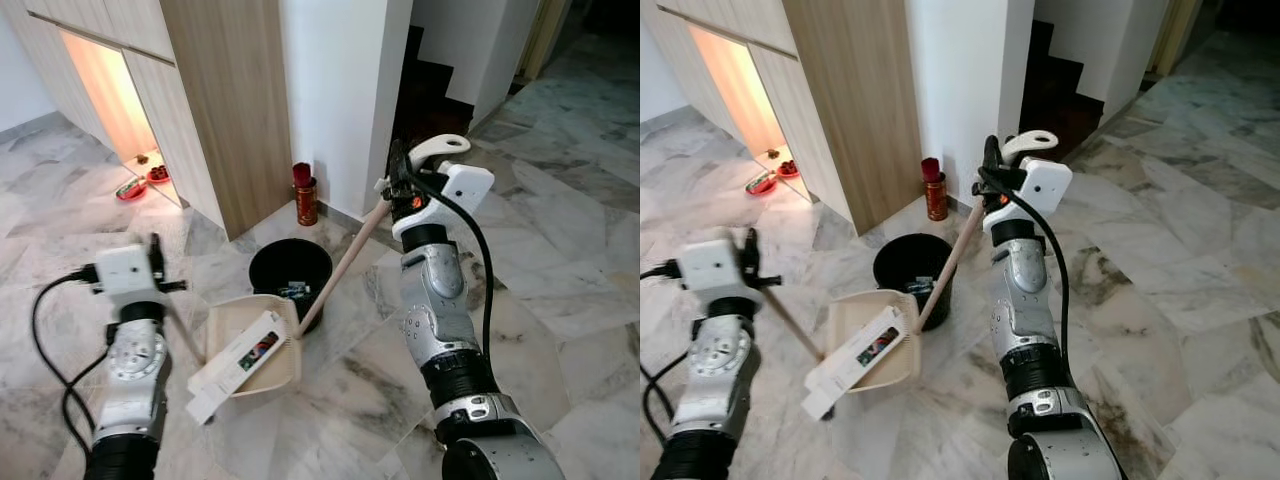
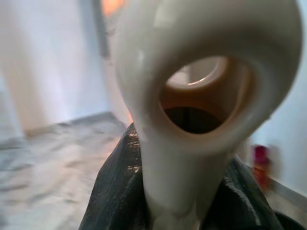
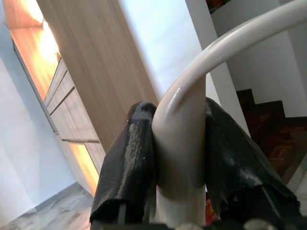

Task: Sweep floor

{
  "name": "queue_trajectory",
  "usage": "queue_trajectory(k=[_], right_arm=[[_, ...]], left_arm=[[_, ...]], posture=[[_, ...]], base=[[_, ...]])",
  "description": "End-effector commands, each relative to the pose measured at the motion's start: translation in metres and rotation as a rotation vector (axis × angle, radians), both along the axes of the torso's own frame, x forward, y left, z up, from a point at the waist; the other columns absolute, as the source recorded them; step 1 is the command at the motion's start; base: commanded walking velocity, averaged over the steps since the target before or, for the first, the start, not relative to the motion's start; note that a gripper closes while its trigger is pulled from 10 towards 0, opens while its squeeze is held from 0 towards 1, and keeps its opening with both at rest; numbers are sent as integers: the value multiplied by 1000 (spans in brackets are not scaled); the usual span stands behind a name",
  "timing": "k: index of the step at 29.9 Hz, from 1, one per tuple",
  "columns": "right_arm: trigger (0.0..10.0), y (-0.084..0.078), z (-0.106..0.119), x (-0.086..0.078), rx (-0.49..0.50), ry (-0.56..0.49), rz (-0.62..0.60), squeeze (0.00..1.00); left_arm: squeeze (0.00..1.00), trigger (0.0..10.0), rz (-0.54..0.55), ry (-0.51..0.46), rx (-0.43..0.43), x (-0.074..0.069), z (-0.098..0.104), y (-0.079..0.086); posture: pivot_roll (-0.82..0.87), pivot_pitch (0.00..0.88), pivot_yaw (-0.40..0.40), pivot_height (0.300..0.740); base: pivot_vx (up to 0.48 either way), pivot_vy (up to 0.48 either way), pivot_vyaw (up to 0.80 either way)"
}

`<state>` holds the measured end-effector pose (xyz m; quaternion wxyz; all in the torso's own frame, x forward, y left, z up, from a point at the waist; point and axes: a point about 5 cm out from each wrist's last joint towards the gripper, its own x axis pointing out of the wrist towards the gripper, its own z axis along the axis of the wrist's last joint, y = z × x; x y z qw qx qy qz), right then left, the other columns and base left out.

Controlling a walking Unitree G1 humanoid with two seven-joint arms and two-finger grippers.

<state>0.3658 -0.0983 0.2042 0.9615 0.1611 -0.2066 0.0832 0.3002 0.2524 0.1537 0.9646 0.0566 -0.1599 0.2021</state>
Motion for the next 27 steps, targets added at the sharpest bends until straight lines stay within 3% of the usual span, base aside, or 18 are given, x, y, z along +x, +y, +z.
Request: queue_trajectory(k=[1, 10, 14, 22, 27], right_arm=[[10000, 1, 16, -2, 31, -60, 6, 0], [10000, 4, 14, -2, 36, -45, 15, 0], [10000, -1, 22, -2, 51, -75, -26, 0], [10000, -6, 46, -5, 45, -193, -105, 0], [10000, -12, 55, -5, 53, -223, -201, 0]], left_arm=[[0, 10000, 27, -108, 50, -1, 24, 7], [0, 10000, 77, -83, 81, -5, 24, 21], [0, 10000, 43, -12, 60, -7, 7, 18], [0, 10000, -76, 80, 21, -8, -22, -12], [0, 10000, -127, 84, 15, -7, -25, -27]], posture=[[85, 0, 64, 740], [94, 0, 60, 740], [93, 0, 59, 740], [90, 0, 61, 740], [95, 0, 60, 740]], base=[[0, 0, 0], [0, 0, 0], [0, 0, 0], [0, 0, 0], [0, 0, 0]])
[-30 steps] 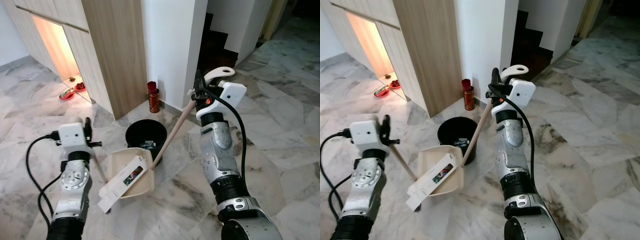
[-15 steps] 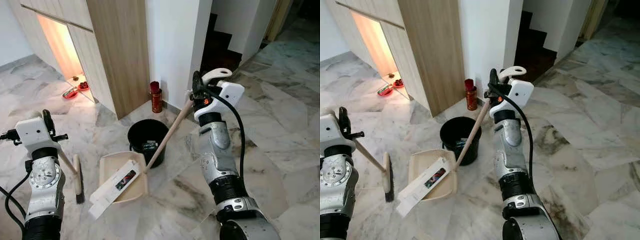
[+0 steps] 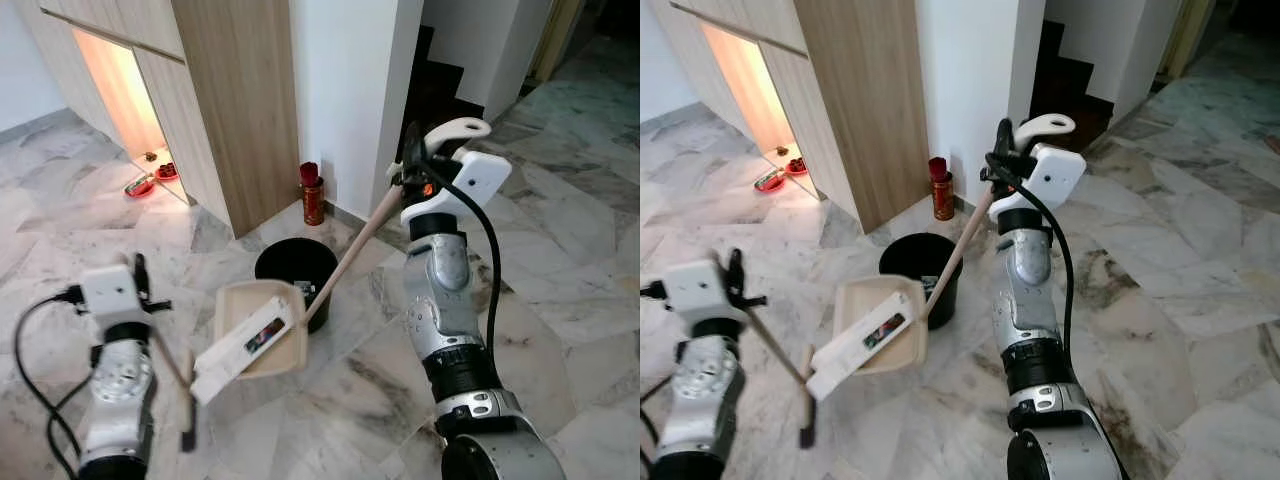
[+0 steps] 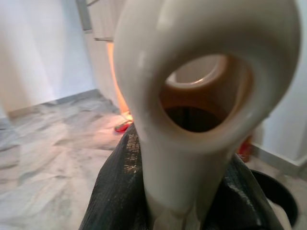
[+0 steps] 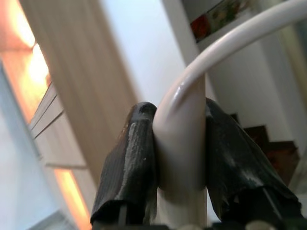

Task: Sweep floor

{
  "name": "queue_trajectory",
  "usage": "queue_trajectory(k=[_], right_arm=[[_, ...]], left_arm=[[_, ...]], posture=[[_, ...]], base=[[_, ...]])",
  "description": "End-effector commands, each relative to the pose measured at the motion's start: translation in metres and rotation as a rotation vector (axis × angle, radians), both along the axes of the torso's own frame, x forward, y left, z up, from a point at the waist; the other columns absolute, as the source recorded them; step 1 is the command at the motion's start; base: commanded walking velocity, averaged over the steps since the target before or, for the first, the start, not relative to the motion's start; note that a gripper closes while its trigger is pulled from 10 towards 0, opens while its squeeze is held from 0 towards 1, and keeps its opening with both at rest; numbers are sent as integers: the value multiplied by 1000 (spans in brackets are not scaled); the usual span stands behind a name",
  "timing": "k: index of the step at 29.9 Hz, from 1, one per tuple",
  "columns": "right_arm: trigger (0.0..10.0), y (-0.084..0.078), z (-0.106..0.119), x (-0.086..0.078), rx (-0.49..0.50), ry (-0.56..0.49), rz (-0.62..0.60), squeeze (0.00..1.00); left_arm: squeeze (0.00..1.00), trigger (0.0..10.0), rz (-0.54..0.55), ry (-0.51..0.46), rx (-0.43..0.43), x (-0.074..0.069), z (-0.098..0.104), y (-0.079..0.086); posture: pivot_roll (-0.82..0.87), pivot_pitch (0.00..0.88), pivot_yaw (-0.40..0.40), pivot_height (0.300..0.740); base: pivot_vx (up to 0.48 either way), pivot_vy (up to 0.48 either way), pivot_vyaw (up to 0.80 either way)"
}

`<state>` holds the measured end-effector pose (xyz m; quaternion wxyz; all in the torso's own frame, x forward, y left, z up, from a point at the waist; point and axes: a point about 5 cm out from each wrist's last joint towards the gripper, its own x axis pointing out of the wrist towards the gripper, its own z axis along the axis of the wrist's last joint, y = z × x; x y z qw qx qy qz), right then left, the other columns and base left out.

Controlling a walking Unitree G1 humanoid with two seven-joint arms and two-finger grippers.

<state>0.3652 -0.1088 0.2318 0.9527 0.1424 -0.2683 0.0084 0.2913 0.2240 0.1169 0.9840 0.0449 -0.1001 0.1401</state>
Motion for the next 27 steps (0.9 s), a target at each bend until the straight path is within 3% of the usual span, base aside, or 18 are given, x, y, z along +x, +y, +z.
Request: queue_trajectory(k=[1, 11, 18, 27], right_arm=[[10000, -3, 30, -5, 33, -133, -52, 0], [10000, -10, 45, -7, -1, -199, -190, 0], [10000, -12, 46, -7, -4, -206, -221, 0], [10000, -8, 45, -5, -2, -193, -207, 0]], left_arm=[[0, 10000, -11, -44, 41, 2, 12, 0], [0, 10000, -78, -54, 45, 4, 13, -13], [0, 10000, -105, -61, 49, 4, 15, -18], [0, 10000, -114, -68, 50, 4, 16, -20]], posture=[[95, 0, 60, 740], [102, 0, 60, 740], [102, 0, 59, 740], [102, 0, 58, 740]], base=[[0, 0, 0], [0, 0, 0], [0, 0, 0], [305, 0, 0]])
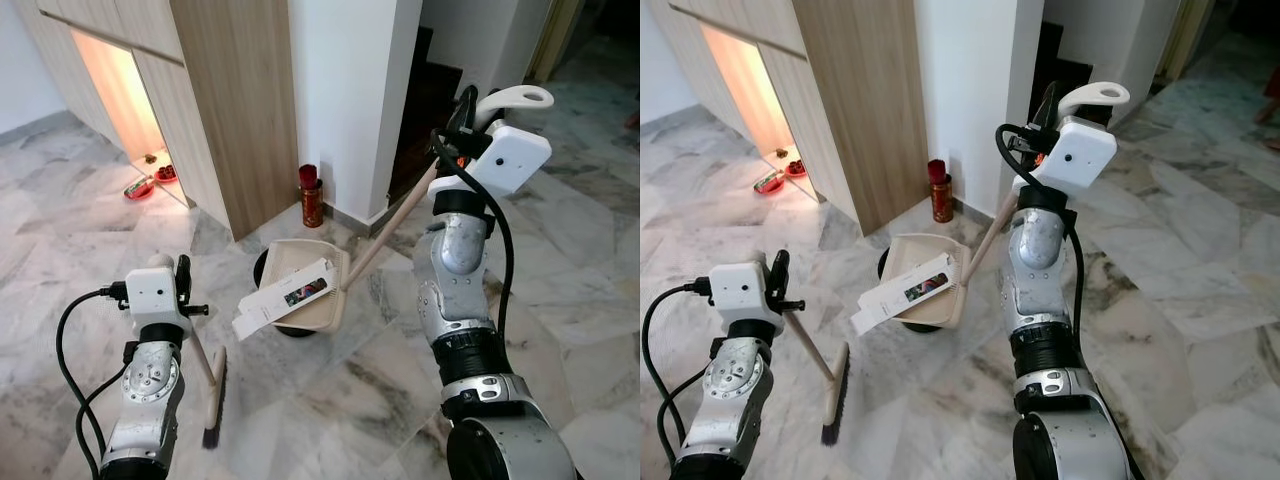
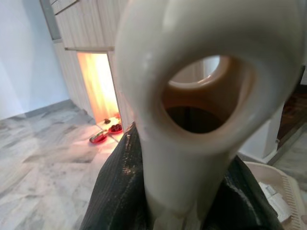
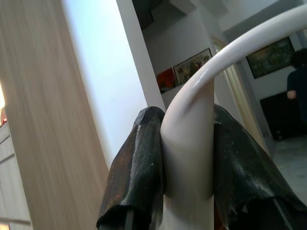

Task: Sweep floor

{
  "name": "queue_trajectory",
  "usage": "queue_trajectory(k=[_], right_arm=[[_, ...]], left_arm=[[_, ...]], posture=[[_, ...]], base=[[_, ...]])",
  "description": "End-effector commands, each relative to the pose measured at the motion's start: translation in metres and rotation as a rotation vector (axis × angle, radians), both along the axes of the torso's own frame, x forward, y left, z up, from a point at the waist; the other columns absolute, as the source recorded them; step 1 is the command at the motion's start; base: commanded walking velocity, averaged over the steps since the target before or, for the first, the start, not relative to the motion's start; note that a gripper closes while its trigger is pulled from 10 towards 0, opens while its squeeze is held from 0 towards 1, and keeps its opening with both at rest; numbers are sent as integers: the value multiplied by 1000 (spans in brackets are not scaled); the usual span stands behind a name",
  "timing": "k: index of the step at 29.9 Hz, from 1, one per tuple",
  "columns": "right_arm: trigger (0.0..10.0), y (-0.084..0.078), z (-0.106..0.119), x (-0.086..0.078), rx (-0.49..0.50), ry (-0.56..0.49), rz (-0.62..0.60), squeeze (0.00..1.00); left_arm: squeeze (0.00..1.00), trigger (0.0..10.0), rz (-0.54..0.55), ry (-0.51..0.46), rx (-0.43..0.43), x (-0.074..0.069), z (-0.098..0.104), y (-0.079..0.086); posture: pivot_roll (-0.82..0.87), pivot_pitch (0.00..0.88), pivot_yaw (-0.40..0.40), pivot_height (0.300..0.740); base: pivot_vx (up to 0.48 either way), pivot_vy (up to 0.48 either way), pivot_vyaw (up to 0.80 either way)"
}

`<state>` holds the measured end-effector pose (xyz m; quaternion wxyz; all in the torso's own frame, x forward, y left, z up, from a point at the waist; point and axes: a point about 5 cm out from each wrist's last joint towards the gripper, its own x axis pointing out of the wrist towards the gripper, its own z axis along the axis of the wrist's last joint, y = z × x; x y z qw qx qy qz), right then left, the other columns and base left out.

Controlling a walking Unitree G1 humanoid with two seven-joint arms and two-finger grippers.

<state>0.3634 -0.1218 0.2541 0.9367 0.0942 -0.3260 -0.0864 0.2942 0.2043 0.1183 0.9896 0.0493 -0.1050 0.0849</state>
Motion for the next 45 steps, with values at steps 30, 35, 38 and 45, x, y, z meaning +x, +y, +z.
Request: queue_trajectory(k=[30, 35, 38, 45], right_arm=[[10000, 18, 13, 1, 6, -48, 142, 0], [10000, 18, 14, 2, 3, -49, 154, 0], [10000, 18, 14, 1, 3, -50, 161, 0], [10000, 20, 14, 2, 5, -49, 179, 0]], left_arm=[[0, 10000, 10, -87, 25, 2, 19, 1], [0, 10000, 11, -89, 23, 2, 20, 1], [0, 10000, 11, -90, 22, 2, 20, 1], [0, 10000, 16, -95, 23, 2, 21, 1]], posture=[[100, 0, 49, 740], [99, 0, 47, 740], [98, 0, 47, 740], [99, 0, 44, 740]], base=[[299, 0, 0], [290, 0, 0], [286, 0, 0], [287, 0, 0]])
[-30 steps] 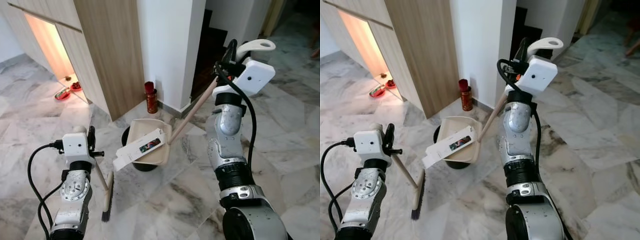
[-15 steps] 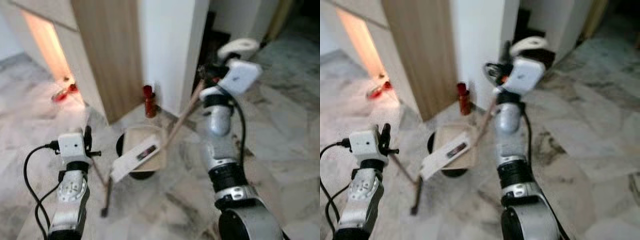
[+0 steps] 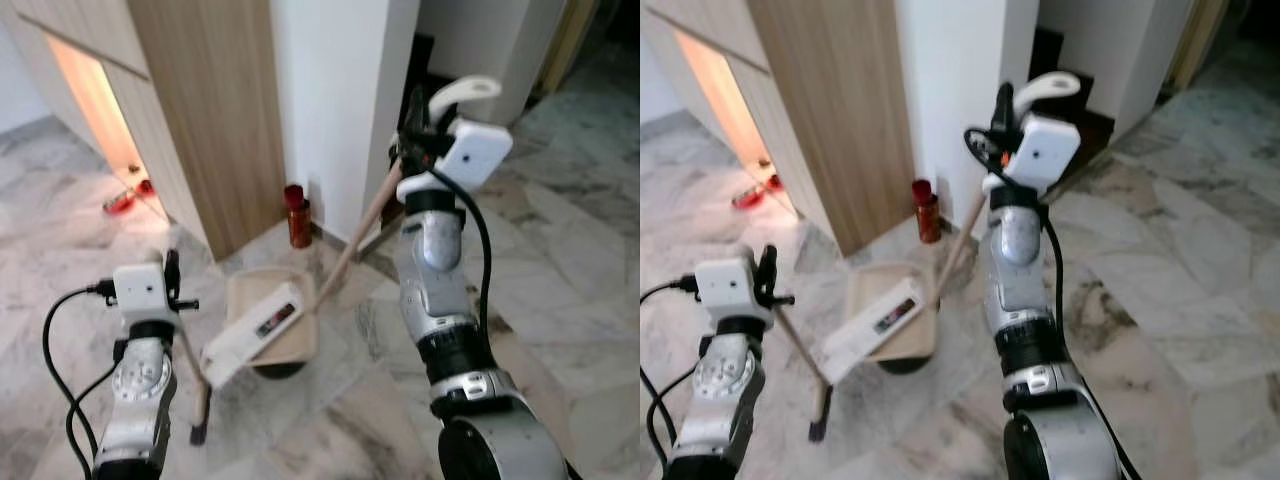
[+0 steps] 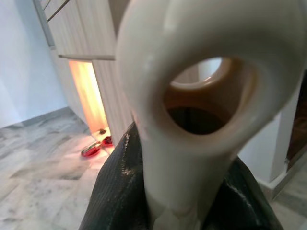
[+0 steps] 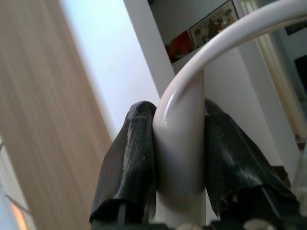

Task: Sweep floor

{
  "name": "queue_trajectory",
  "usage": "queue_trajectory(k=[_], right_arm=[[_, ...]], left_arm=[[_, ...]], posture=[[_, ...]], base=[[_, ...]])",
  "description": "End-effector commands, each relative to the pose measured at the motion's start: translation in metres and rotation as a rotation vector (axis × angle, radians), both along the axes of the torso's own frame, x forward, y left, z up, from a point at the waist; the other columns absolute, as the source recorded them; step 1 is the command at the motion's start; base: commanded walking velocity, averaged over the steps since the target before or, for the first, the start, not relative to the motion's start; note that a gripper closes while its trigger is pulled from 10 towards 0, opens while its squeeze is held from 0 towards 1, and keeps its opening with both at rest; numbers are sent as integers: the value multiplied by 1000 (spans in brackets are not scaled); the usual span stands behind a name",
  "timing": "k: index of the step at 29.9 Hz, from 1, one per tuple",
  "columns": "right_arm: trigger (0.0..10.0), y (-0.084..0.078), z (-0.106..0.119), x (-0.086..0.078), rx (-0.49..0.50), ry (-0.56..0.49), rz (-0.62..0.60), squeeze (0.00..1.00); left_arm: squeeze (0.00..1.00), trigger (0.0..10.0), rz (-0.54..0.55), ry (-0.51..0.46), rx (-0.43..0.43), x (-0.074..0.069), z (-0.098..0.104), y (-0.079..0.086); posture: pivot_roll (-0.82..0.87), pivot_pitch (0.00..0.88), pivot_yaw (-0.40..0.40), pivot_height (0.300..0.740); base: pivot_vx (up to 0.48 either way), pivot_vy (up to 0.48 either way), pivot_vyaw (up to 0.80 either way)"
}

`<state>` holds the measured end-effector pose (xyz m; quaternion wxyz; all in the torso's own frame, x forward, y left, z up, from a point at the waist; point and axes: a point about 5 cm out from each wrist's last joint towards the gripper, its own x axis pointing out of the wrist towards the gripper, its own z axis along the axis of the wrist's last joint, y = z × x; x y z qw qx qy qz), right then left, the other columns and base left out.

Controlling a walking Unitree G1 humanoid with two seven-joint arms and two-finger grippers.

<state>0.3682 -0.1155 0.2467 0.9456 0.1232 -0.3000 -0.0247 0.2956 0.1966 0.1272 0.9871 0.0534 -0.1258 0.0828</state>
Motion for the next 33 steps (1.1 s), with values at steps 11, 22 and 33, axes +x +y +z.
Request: queue_trajectory(k=[11, 22, 33], right_arm=[[10000, 14, 23, -3, -4, -92, 50, 0], [10000, 14, 26, -3, 0, -100, 52, 0], [10000, 15, 28, -3, -4, -107, 54, 0]], left_arm=[[0, 10000, 24, -58, 10, 1, 13, 8], [0, 10000, 27, -60, 8, 1, 13, 8], [0, 10000, 25, -59, 8, 2, 13, 8]], posture=[[97, 0, 40, 740], [96, 0, 36, 740], [94, 0, 34, 740]], base=[[288, 0, 0], [288, 0, 0], [287, 0, 0]])
